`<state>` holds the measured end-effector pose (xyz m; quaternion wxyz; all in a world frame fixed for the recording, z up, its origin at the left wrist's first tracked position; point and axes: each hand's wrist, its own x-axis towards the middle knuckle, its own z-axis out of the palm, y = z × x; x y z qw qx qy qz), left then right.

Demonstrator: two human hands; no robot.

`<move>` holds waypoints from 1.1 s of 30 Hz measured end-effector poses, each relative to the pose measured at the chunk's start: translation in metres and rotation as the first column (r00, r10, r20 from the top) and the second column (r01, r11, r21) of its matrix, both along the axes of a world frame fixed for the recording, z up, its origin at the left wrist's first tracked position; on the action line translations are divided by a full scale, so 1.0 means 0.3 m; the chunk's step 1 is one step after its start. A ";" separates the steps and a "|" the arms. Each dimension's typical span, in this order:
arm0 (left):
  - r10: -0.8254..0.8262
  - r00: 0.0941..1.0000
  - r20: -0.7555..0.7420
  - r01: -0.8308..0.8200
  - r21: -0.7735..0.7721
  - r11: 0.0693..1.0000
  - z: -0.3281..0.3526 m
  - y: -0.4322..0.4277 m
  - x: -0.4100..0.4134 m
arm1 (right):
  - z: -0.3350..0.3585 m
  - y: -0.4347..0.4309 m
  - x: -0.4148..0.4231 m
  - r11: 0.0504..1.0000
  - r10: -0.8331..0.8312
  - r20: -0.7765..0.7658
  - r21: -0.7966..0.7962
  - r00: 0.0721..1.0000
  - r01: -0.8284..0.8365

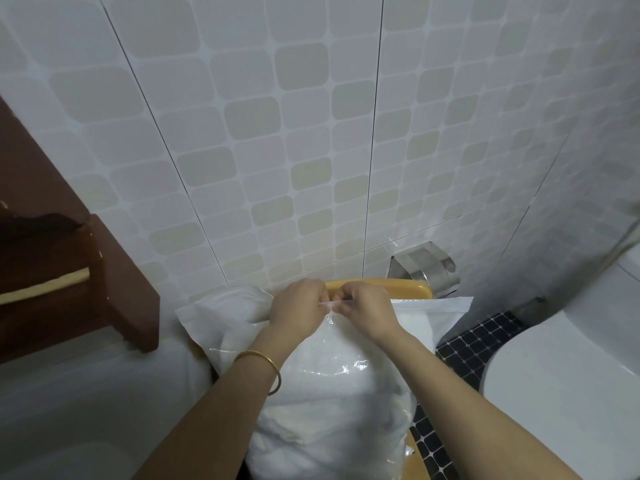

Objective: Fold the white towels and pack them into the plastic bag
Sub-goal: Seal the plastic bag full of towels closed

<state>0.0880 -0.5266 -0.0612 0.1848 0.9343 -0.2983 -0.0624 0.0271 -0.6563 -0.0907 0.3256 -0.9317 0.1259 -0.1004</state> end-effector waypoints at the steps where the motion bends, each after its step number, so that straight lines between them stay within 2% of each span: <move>1: 0.002 1.000 0.009 -0.002 -0.004 1.000 -0.001 -0.001 -0.002 | 0.000 0.002 -0.001 1.000 -0.001 0.009 0.000 1.000 0.001; 14: -0.027 0.995 0.097 0.026 0.014 1.000 -0.007 -0.014 -0.007 | -0.014 0.008 -0.008 1.000 -0.028 0.084 0.001 0.996 0.028; 17: -0.032 0.998 0.049 0.031 0.026 0.999 0.000 -0.013 0.002 | -0.010 0.007 -0.010 0.999 -0.021 0.069 -0.026 0.997 0.023; 20: -0.048 0.999 -0.020 0.050 0.091 0.995 0.024 -0.003 0.028 | -0.007 0.003 -0.011 0.998 -0.021 0.048 -0.049 0.999 0.024; 23: -0.073 0.997 0.001 0.072 0.170 0.983 0.035 0.012 0.047 | 0.004 -0.005 -0.011 0.999 -0.023 0.027 -0.036 0.999 0.024; 30: -0.037 0.998 0.043 0.031 0.120 0.992 0.018 0.021 0.035 | 0.016 0.019 0.022 0.984 0.016 -0.051 -0.174 0.999 -0.025; 33: -0.014 0.999 0.038 0.010 0.098 0.995 0.012 0.024 0.034 | 0.014 0.022 0.017 0.984 0.030 -0.039 -0.177 0.999 -0.036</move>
